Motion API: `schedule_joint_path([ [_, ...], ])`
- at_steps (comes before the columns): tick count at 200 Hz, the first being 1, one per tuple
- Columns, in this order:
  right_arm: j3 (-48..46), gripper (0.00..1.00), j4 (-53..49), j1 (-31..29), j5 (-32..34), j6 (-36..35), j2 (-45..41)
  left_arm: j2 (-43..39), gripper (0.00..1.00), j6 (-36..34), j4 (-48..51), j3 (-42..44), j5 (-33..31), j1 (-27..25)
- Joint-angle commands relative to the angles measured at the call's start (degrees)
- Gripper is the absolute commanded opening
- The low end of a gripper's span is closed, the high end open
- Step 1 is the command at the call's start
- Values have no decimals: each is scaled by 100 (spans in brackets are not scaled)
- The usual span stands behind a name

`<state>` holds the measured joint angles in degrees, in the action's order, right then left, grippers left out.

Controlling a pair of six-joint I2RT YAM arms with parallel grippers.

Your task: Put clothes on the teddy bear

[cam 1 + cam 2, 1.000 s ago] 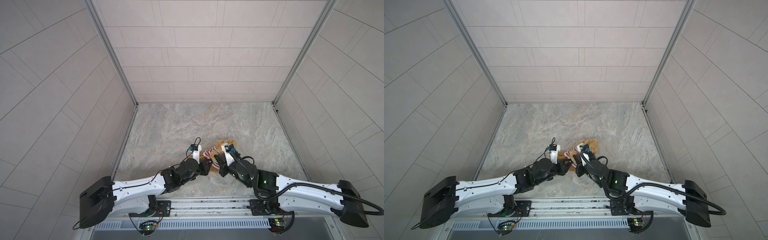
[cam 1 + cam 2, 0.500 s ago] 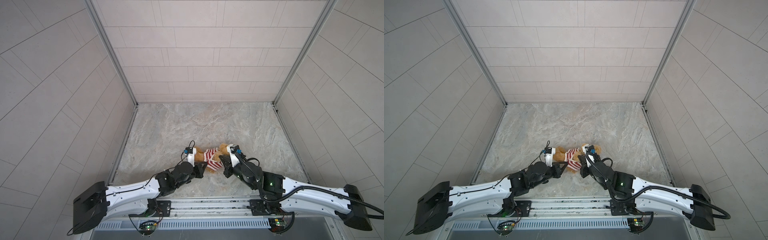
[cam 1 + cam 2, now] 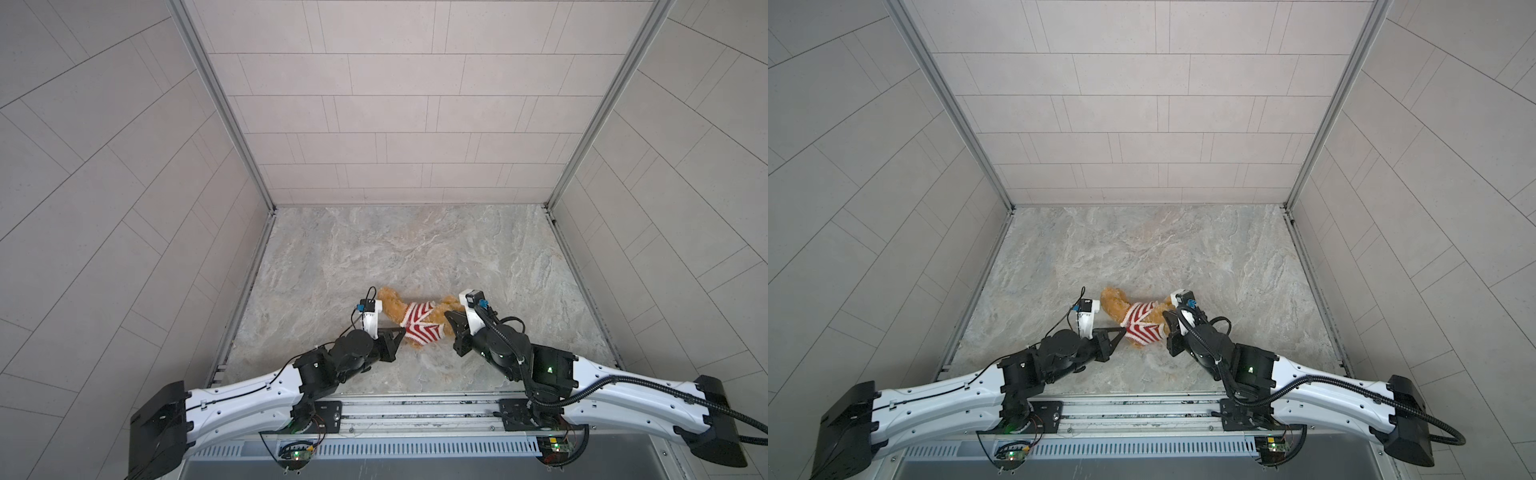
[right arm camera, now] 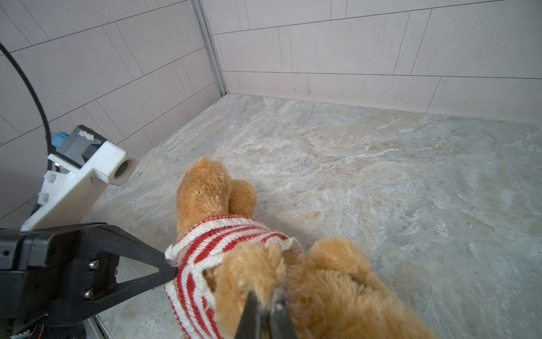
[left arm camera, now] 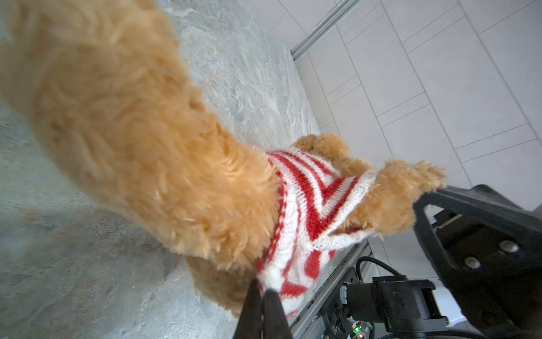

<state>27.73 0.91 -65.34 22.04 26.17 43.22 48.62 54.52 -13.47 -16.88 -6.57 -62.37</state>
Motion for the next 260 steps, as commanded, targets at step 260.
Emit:
schedule_joint_path([
  [260, 368, 1, 61, 285, -950, -112, 162, 222, 0, -894, 837, -457, 161, 594],
])
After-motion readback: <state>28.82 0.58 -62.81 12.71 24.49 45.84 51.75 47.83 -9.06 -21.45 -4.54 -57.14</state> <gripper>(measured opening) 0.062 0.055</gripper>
